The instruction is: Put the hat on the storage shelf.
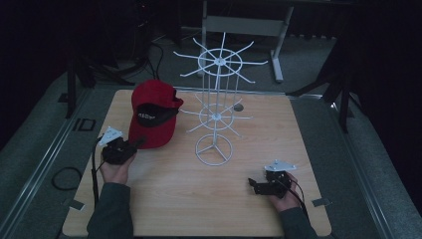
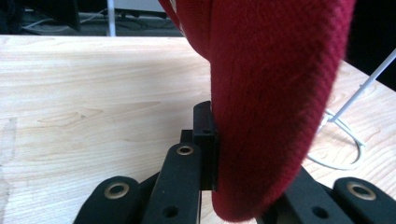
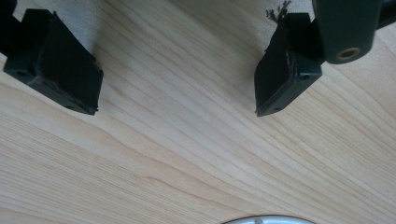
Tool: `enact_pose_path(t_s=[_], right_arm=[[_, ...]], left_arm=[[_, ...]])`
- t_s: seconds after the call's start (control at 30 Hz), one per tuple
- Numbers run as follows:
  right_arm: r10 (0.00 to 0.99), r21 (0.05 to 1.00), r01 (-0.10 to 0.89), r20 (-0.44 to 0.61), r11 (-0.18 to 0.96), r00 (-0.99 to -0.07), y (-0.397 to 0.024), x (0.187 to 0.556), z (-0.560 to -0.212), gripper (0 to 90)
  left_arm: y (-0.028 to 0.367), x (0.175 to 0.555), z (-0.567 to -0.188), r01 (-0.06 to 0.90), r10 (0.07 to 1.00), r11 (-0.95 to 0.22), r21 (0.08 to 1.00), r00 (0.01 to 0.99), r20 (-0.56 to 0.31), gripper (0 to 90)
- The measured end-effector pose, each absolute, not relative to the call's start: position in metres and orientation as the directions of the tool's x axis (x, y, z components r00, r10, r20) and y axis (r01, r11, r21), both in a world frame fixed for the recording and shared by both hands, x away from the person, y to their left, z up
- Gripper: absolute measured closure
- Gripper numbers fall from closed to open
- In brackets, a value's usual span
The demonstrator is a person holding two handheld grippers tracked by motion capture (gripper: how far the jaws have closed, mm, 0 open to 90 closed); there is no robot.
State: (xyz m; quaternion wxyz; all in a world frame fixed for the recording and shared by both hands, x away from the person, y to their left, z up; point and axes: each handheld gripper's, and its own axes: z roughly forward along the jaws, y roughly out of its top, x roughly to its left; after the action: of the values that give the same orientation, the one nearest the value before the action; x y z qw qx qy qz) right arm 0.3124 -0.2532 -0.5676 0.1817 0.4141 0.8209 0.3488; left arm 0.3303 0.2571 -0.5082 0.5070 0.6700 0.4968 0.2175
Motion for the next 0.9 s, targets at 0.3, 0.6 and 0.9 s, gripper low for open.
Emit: enact_pose_path(t_s=[0.3,0.6,0.9], right_arm=[[0.807,0.723,0.553,-0.009,0.414,-0.591,-0.253,0.312,-0.568,15.3],[0.806,0.723,0.553,-0.010,0.414,-0.591,-0.253,0.312,-0.568,15.3],[0.807,0.724,0.552,-0.011,0.414,-0.591,-0.253,0.312,-0.568,15.3]], left_arm=[[0.257,0.326,-0.499,0.420,0.894,0.023,0.907,0.398,-0.206,85.7],[0.255,0.321,-0.488,0.387,0.899,0.023,0.922,0.395,-0.188,85.6],[0.255,0.318,-0.469,0.346,0.899,0.035,0.938,0.399,-0.181,85.7]])
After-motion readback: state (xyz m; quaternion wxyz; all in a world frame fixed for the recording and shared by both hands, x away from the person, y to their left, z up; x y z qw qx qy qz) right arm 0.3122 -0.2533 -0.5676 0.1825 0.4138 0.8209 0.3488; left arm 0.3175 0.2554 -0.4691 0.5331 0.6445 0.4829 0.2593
